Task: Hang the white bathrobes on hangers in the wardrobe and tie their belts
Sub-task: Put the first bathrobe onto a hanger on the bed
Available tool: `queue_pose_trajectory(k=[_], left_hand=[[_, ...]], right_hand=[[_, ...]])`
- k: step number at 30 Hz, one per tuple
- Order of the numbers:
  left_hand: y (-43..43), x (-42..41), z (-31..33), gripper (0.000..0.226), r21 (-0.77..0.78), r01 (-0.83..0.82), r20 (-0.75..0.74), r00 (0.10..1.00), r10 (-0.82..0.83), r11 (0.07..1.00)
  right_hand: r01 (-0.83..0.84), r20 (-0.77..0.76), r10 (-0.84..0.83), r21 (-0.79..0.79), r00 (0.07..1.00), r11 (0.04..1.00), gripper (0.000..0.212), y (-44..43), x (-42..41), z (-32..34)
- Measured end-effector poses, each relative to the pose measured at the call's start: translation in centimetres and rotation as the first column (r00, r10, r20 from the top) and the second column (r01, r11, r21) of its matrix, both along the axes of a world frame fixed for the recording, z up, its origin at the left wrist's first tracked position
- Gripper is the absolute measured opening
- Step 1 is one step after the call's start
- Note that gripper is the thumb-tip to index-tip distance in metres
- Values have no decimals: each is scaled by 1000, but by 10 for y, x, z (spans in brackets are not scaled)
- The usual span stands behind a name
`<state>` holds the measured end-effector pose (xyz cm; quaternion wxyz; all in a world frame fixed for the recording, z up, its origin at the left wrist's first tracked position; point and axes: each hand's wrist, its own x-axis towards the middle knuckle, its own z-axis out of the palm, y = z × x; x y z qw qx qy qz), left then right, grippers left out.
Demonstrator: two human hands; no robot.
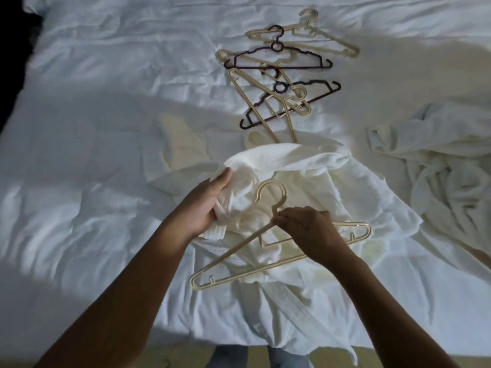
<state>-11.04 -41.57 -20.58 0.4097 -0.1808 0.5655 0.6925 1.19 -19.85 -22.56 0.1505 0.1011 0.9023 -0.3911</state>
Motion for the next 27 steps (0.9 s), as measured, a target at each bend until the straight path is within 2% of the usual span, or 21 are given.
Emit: queue_pose_trajectory(k=[3, 5, 12, 15, 19, 22, 24, 26, 27], left_hand=[[6, 13, 12, 44, 62, 117, -39, 993, -115, 991], [12, 19, 19, 43, 95, 177, -79, 982, -170, 980], [12, 24, 19, 46, 201, 54, -59, 997, -43, 978], [15, 24, 20, 37, 157, 150, -71, 988, -141, 976], [17, 24, 24, 28, 137, 230, -66, 973, -222, 964], [18, 27, 30, 27, 42, 391, -100, 917, -386, 919], [16, 27, 32, 28, 44, 468, -105, 881, -461, 883], [11, 23, 36, 23, 8, 506, -127, 856, -501, 862], [8, 19, 36, 22, -70, 515, -166, 838, -519, 854]], right_hand=[[113, 81, -99, -197, 992, 974, 24, 0, 5, 8], [137, 113, -109, -285, 988, 949, 23, -4, 7, 14], [250, 82, -236, -300, 968, 921, 22, 0, 10, 19], [155, 66, -141, -323, 988, 934, 22, -4, 12, 22], [45, -48, -67, -372, 997, 927, 22, -8, 12, 28], [-76, -91, 47, -343, 995, 936, 23, -14, 9, 34], [-136, -113, 105, -310, 988, 941, 28, -16, 5, 39], [-147, -142, 110, -278, 984, 949, 32, -9, 2, 44], [-126, -164, 84, -268, 983, 955, 31, -2, 0, 46]])
